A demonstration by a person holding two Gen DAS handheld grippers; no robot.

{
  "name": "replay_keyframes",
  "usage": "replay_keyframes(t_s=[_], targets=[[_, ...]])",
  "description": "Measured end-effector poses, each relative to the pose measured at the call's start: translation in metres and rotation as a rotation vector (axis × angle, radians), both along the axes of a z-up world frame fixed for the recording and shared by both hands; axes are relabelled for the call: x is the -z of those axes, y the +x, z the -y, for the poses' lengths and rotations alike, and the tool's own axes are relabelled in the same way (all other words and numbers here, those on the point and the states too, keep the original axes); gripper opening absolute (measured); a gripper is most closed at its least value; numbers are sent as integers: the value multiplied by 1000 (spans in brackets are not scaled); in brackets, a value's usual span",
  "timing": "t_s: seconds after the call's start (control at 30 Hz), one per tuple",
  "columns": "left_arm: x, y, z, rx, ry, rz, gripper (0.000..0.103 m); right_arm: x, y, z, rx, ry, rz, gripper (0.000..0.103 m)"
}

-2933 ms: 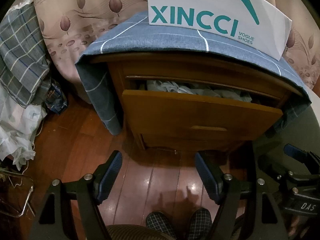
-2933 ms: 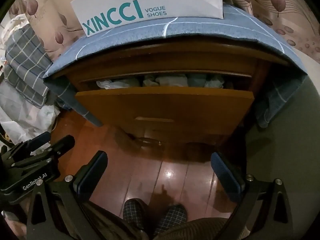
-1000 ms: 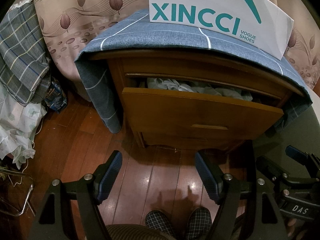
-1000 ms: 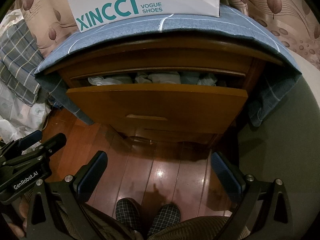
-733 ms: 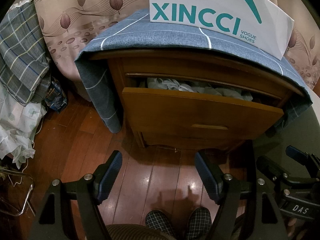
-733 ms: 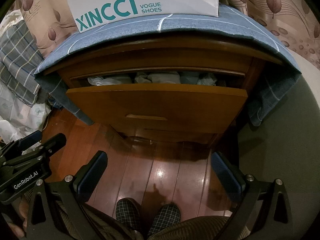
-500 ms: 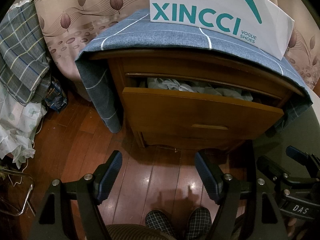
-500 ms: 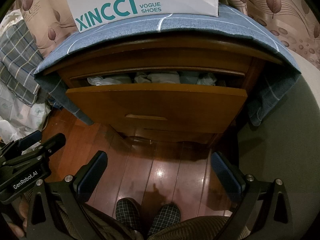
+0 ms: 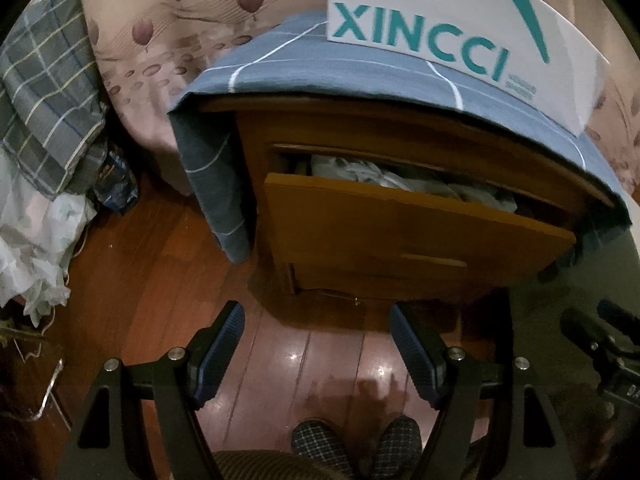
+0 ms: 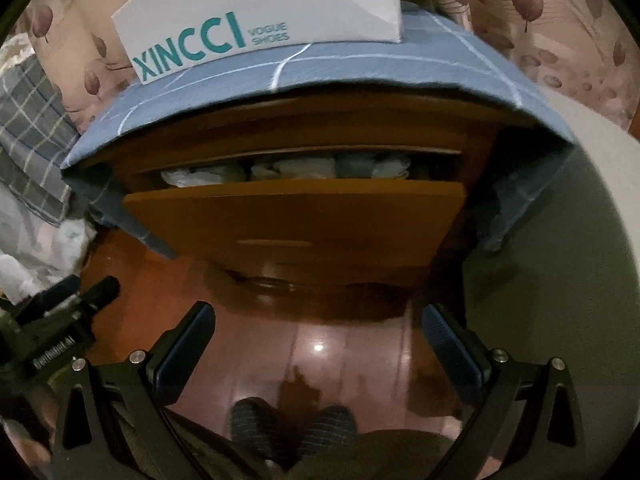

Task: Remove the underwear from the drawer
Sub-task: 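Pull the wooden drawer open with the left tool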

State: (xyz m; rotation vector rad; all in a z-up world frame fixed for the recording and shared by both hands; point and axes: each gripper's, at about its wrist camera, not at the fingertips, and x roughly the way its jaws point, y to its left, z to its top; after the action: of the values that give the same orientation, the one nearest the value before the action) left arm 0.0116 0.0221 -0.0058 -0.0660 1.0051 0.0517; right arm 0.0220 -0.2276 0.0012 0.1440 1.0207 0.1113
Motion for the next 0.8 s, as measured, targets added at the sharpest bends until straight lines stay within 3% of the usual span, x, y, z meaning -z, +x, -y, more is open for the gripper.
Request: replay_keyframes(t_s=[0.07, 0.23, 0.5, 0.63, 0.8], targets=[[1, 5, -9, -30, -68, -16, 77, 1, 1, 8, 2, 0, -11, 103], [5, 17, -35, -119, -329, -9, 77, 18, 4, 22, 11, 71, -72, 103], [26, 51, -55, -273, -595, -38, 77, 25, 3, 22, -17, 70, -89, 103], [49, 67, -63, -364, -777, -83, 77, 30, 5, 29, -2, 93, -108, 103], [74, 81, -71, -459, -903, -120, 78, 33, 6, 32, 3, 107, -114, 103]])
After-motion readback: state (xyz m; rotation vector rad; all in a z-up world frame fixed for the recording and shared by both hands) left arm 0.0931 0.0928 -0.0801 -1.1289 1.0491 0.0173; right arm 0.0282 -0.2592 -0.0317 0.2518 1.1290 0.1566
